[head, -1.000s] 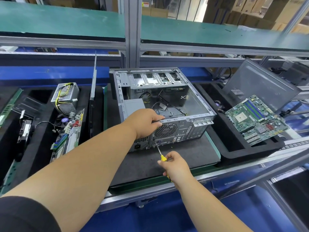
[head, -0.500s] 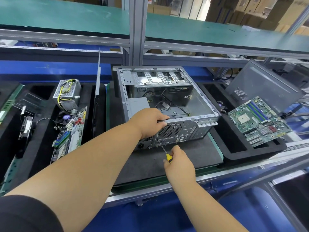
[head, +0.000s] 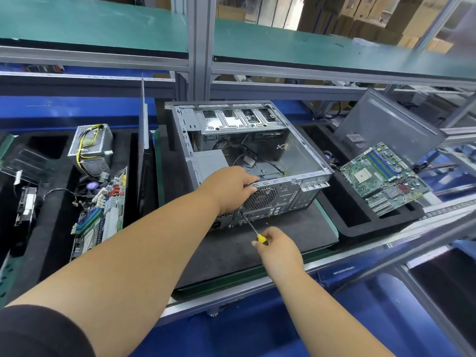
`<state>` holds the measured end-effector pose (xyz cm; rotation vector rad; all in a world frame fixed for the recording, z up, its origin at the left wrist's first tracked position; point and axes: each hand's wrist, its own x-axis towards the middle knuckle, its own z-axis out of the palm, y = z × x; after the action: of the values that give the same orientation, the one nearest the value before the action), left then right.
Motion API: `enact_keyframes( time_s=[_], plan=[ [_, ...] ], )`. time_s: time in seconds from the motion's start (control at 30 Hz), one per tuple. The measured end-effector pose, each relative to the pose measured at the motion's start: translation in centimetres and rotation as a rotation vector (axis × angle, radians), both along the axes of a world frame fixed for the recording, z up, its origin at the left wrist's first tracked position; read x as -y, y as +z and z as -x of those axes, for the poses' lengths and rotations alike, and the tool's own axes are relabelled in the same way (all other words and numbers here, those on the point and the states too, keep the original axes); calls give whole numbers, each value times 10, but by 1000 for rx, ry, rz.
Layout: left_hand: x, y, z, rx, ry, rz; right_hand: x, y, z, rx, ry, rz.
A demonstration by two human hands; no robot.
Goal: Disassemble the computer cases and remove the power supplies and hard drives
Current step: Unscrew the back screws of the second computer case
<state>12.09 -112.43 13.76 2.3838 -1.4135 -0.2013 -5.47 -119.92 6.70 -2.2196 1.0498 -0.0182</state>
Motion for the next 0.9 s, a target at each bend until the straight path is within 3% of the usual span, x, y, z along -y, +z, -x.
enact_keyframes(
  time_s=[0.07, 0.23, 0.5, 0.7, 0.77, 0.9],
  plan=[
    [0, 1, -1, 8, -11, -11, -3, 2, -2, 2, 3, -13],
    [0, 1, 0, 25, -55, -34, -1, -2, -5, 23, -73, -270],
    [7, 0, 4, 124, -91, -71, 9, -4, -1, 105, -11, -258],
    [9, 1, 5, 69, -49, -142, 15, -7, -2, 104, 30, -289],
    [4, 1, 11, 43, 3, -67, 17, -8, -2, 108, 29, -320],
    [-19, -4, 29, 149, 139, 449, 21, -6, -4, 92, 53, -345]
  ],
)
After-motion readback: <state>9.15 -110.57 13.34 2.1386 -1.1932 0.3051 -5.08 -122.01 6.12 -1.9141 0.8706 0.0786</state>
